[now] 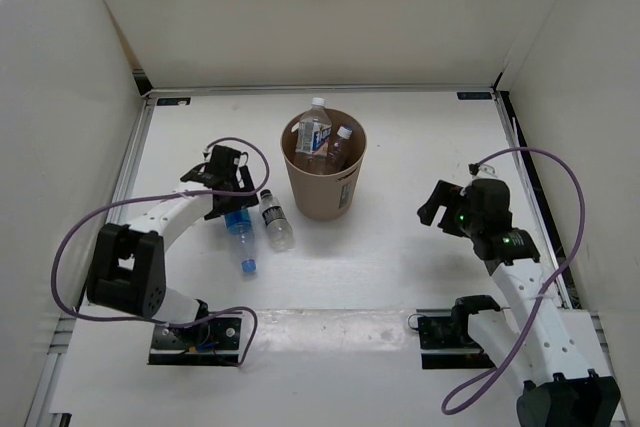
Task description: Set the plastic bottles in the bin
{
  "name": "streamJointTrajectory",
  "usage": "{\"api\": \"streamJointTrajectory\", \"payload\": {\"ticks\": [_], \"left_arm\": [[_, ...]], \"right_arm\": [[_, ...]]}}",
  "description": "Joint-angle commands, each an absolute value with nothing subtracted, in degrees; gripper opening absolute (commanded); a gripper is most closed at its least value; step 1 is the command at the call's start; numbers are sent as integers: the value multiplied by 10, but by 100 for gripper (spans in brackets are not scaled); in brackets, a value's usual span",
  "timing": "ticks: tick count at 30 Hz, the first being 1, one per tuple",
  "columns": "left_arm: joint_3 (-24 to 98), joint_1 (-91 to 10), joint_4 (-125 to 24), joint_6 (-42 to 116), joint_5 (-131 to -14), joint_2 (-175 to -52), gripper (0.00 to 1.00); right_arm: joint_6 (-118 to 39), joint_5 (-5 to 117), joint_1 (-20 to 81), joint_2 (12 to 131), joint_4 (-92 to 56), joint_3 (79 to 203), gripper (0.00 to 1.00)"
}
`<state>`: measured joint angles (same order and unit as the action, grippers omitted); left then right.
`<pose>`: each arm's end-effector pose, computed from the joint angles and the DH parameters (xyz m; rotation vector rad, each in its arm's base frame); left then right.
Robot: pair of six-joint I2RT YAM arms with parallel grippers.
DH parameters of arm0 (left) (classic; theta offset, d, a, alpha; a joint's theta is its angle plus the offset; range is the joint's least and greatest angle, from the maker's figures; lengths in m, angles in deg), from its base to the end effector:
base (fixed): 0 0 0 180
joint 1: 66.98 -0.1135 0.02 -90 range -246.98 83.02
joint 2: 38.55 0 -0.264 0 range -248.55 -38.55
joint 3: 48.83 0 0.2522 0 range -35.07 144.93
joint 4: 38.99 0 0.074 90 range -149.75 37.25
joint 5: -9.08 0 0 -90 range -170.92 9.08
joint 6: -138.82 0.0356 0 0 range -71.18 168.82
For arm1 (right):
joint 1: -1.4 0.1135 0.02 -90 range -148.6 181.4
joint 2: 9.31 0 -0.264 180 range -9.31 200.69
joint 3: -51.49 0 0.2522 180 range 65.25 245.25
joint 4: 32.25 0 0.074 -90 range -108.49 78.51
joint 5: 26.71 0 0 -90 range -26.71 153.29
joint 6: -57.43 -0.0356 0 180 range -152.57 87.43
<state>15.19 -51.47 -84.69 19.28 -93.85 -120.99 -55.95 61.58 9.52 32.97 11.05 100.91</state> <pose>0.2642 -0.0651 0.1977 -0.3906 2.6118 0.0440 0.1616 0.0241 0.2578 0.2784 2.2049 0.3382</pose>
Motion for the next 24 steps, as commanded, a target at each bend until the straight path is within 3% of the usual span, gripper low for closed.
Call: {"api": "streamJointTrajectory", "payload": {"ticks": [1, 4, 8, 11, 12, 14, 21, 24], "left_arm": [[165, -523, -838, 180, -911, -1225, 100], [171, -530, -834, 181, -890, -1250, 99], [163, -541, -820, 186, -872, -1266, 86], [158, -553, -818, 185, -851, -1251, 61], [162, -556, -833, 187, -850, -1237, 48], [175, -556, -851, 190, -856, -1211, 38], [300, -514, -946, 213, -949, -1050, 35], [340, -477, -931, 224, -1015, -999, 43]], "right_arm": [[-553, 618, 105, 328, 88, 1008, 90], [-554, 619, 108, 330, 87, 1008, 90], [-555, 619, 112, 336, 87, 1010, 90], [-553, 621, 114, 343, 87, 1013, 90], [-554, 622, 117, 345, 87, 1013, 90], [-554, 622, 116, 347, 87, 1016, 90], [-553, 626, 124, 352, 83, 1014, 90], [-555, 630, 131, 357, 82, 1016, 90]]}}
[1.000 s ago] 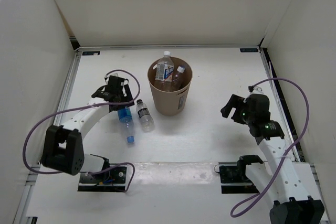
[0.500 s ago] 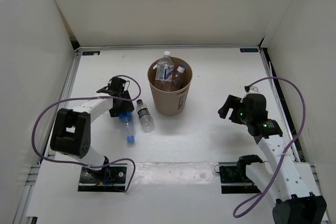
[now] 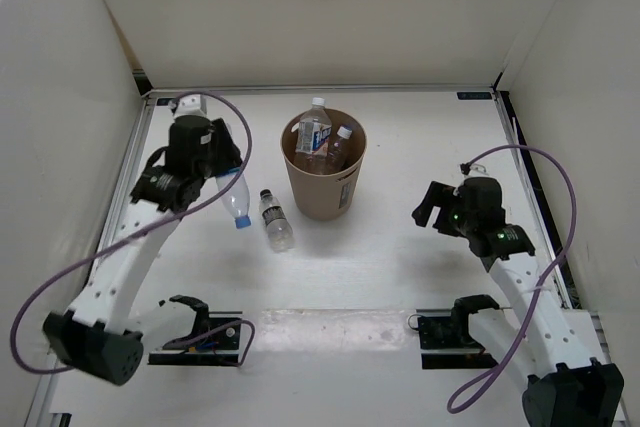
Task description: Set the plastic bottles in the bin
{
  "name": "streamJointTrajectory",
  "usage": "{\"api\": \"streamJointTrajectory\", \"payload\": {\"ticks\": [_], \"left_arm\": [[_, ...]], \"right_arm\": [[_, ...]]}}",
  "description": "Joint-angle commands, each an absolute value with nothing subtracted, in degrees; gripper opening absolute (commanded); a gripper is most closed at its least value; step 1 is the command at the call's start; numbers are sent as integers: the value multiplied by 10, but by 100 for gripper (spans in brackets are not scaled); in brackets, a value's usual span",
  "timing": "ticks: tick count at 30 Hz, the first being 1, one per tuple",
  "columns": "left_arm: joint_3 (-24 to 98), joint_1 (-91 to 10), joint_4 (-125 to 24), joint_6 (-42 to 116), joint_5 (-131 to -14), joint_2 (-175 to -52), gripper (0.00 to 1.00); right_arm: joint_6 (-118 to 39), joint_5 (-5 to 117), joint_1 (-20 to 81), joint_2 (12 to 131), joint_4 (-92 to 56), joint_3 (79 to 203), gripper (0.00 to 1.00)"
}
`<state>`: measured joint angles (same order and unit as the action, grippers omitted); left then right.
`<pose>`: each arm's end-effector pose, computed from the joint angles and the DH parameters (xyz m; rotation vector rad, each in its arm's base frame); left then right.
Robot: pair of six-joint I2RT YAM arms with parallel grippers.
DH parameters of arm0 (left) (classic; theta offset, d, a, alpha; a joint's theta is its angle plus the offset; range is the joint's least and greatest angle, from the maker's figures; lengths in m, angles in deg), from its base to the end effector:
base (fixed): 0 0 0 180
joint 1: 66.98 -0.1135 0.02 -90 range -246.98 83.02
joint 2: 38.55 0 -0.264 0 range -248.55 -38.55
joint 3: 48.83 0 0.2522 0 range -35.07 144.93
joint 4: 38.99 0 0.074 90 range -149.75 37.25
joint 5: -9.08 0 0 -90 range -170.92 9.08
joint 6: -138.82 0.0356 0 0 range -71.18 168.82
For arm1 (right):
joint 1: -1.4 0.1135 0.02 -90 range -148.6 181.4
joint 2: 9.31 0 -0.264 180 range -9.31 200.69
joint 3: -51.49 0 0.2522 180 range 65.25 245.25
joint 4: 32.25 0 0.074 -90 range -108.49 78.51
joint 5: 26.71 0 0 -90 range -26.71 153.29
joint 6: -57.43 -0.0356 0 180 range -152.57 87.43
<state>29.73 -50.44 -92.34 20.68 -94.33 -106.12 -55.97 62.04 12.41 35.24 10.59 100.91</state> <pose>0.2392 -0.0624 0.3324 -0.3491 2.2624 -0.1350 0.1663 0.0331 0.2527 0.2316 2.2446 0.3493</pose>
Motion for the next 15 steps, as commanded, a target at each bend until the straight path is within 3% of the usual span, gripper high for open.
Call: {"api": "streamJointTrajectory", "payload": {"ticks": [1, 7, 9, 13, 15], "left_arm": [[355, -474, -923, 225, -1013, -982, 44], [418, -394, -797, 307, -951, -999, 41], [435, -337, -745, 346, -986, -1015, 49], [506, -282, -703, 387, -1030, -1079, 50], [577, -259, -715, 409, -1031, -1146, 57]], "right_arm": [[-555, 630, 136, 358, 87, 1017, 90], [-559, 630, 138, 358, 85, 1017, 90], [-557, 630, 141, 360, 86, 1019, 90], [-554, 647, 148, 364, 83, 1020, 90], [-555, 650, 151, 367, 81, 1019, 90]]}}
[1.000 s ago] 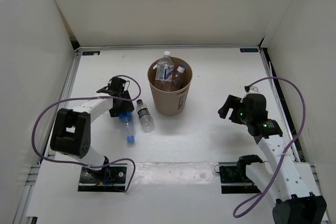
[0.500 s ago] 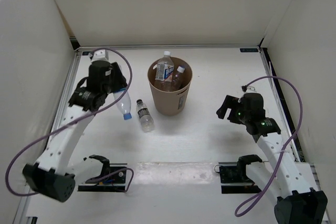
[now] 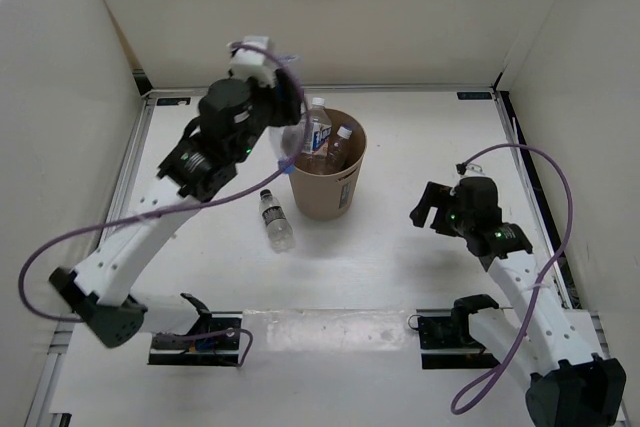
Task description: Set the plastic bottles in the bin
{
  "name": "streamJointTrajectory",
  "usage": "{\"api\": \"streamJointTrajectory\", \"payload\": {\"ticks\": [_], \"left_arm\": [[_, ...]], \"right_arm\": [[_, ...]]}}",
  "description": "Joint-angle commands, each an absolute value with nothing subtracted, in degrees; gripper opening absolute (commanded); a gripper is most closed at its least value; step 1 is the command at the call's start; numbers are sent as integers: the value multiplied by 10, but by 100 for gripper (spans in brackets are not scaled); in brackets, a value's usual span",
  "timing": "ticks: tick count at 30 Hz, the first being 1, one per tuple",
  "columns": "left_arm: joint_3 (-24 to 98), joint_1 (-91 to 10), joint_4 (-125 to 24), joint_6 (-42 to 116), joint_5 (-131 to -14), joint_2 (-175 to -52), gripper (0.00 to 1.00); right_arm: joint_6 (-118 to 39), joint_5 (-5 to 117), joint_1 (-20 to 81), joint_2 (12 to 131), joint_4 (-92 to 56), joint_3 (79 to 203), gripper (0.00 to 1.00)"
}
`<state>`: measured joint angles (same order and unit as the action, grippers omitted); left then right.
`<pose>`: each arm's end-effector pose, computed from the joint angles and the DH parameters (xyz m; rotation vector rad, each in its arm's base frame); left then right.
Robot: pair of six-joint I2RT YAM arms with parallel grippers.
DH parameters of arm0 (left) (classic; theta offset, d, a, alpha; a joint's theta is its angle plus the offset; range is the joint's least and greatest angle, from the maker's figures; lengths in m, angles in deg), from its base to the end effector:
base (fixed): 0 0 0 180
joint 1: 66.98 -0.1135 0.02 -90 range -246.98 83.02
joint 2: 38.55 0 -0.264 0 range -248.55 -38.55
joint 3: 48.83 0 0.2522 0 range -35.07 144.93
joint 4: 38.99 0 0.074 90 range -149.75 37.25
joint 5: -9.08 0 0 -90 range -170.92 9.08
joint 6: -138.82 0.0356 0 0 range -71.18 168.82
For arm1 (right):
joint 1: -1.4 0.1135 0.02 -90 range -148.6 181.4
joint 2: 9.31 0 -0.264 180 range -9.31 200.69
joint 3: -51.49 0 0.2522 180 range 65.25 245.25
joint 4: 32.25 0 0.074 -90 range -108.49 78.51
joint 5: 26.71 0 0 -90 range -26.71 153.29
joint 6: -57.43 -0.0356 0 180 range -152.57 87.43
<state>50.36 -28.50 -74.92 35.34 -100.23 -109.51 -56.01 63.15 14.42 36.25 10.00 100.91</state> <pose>0.2130 -0.1543 0.4679 0.1208 1.7086 -0.3895 0.1682 0.0390 0.2509 0.2042 2.2545 0.3450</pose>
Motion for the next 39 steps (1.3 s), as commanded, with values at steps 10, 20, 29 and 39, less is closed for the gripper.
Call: {"api": "streamJointTrajectory", "payload": {"ticks": [10, 20, 29, 39], "left_arm": [[658, -163, -588, 476, -1176, -1303, 60], [598, -142, -484, 445, -1191, -1340, 81], [606, -132, -550, 467, -1245, -1294, 100], [330, -148, -692, 370, -1375, -991, 100]], "right_arm": [[-564, 709, 228, 410, 90, 1043, 90], [-556, 669, 191, 424, 87, 1044, 90], [-552, 668, 203, 439, 84, 1049, 90], [-550, 658, 192, 433, 82, 1045, 90]]}}
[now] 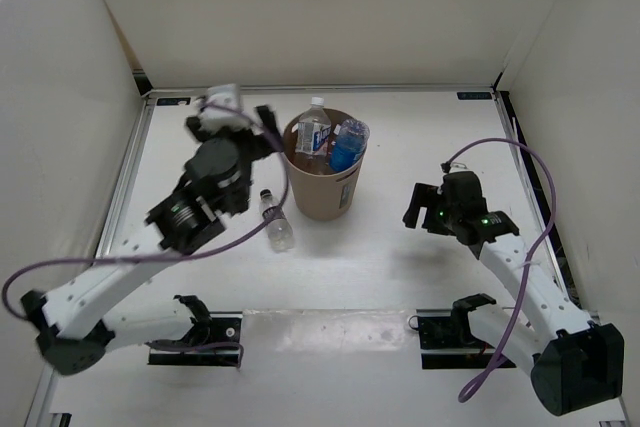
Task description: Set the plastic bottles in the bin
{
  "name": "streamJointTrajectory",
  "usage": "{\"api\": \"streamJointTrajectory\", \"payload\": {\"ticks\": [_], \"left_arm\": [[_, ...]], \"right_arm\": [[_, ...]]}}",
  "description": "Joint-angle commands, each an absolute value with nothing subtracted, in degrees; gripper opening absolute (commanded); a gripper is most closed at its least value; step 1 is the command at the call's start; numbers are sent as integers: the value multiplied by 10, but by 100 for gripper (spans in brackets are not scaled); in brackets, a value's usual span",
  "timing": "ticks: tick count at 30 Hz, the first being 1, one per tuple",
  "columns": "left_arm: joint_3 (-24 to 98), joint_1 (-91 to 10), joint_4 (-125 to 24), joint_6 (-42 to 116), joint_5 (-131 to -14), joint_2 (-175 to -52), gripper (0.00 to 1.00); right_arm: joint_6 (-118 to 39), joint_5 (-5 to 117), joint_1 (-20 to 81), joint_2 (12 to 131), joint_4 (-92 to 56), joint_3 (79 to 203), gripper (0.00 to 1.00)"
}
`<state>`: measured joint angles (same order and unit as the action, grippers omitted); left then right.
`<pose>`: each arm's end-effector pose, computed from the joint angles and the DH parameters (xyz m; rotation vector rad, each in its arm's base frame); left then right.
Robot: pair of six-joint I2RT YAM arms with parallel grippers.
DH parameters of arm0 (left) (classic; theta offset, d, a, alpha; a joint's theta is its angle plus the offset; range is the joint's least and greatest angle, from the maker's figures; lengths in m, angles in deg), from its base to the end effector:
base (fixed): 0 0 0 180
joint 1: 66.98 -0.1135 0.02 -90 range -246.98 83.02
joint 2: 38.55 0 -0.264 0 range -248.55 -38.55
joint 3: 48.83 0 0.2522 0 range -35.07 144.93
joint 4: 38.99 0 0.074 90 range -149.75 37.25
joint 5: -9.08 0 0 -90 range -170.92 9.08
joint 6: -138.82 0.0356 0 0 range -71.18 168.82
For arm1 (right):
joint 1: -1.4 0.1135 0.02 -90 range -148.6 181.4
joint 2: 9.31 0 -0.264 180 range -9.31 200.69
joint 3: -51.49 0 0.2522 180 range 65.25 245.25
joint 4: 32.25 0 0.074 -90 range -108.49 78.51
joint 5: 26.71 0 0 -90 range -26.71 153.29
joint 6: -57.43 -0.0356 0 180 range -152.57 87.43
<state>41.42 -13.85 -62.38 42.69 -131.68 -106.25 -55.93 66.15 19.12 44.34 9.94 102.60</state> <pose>0.1716 -0.1829 0.4531 -0.0429 1.5805 -0.1072 0.1847 0.0571 0.2379 0.1412 2.3651 0.2912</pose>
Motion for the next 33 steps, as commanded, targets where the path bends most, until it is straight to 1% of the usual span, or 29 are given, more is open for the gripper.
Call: {"api": "streamJointTrajectory", "payload": {"ticks": [1, 2, 3, 4, 5, 6, 9, 11, 12, 13, 14, 16, 17, 18, 19, 20, 24, 28, 33], "left_arm": [[285, -149, -700, 350, -1378, -978, 100], [269, -149, -727, 333, -1383, -939, 100], [245, -153, -746, 271, -1405, -931, 100], [227, -156, -807, 242, -1414, -919, 100], [222, -162, -832, 213, -1424, -913, 100], [213, -180, -851, 141, -1428, -909, 100], [190, -221, -892, 62, -1410, -914, 100], [172, -246, -887, 46, -1351, -929, 100], [168, -294, -880, 43, -1264, -937, 100], [157, -313, -878, 38, -1233, -945, 100], [147, -369, -868, 34, -1201, -963, 100], [128, -408, -853, 45, -1074, -988, 100], [105, -464, -784, 51, -1037, -998, 100], [89, -482, -755, 55, -951, -1006, 97], [61, -496, -730, 53, -891, -1016, 97], [43, -522, -689, 43, -863, -1020, 97], [33, -530, -663, 61, -835, -1056, 96], [59, -521, -641, 81, -800, -1110, 95], [58, -512, -613, 80, -790, -1157, 94]], "right_arm": [[-551, 658, 192, 432, 82, 1044, 90], [-551, 660, 195, 430, 81, 1044, 90], [-549, 660, 198, 430, 81, 1044, 90], [-549, 660, 198, 428, 80, 1045, 90], [-550, 660, 198, 427, 81, 1045, 90], [-548, 662, 199, 428, 80, 1045, 90], [-549, 667, 205, 426, 81, 1044, 90], [-550, 671, 211, 427, 82, 1044, 90], [-552, 679, 213, 426, 81, 1045, 90], [-551, 681, 218, 426, 83, 1045, 90], [-553, 682, 220, 426, 83, 1045, 90], [-553, 689, 225, 426, 84, 1045, 90], [-553, 690, 226, 425, 85, 1045, 90], [-552, 694, 231, 425, 85, 1044, 90], [-553, 696, 235, 425, 85, 1046, 90], [-554, 704, 236, 425, 84, 1046, 90], [-555, 724, 264, 429, 86, 1052, 90], [-559, 741, 282, 439, 88, 1057, 90], [-564, 763, 297, 436, 90, 1056, 90]]}}
